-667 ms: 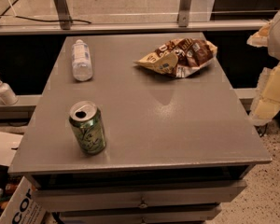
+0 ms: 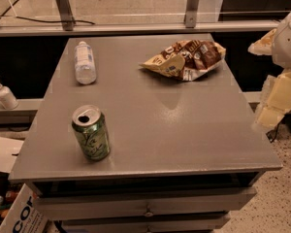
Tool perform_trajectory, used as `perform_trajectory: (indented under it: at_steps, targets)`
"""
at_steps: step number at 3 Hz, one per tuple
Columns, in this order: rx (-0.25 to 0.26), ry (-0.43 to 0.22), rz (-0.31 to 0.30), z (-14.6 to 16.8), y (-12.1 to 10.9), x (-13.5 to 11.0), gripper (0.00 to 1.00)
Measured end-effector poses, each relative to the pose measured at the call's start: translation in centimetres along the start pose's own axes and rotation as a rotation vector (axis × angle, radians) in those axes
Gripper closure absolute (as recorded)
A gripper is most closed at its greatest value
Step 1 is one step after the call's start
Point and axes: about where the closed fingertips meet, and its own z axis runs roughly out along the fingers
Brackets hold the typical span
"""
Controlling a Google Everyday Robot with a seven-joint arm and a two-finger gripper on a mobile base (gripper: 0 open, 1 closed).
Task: Pick green can
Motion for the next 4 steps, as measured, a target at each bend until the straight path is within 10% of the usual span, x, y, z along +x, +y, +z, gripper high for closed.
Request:
perform_trajectory:
  at_steps: [4]
  targets:
    - [-0.213, -0.550, -0.126, 6.4, 4.6, -9.6, 0.00]
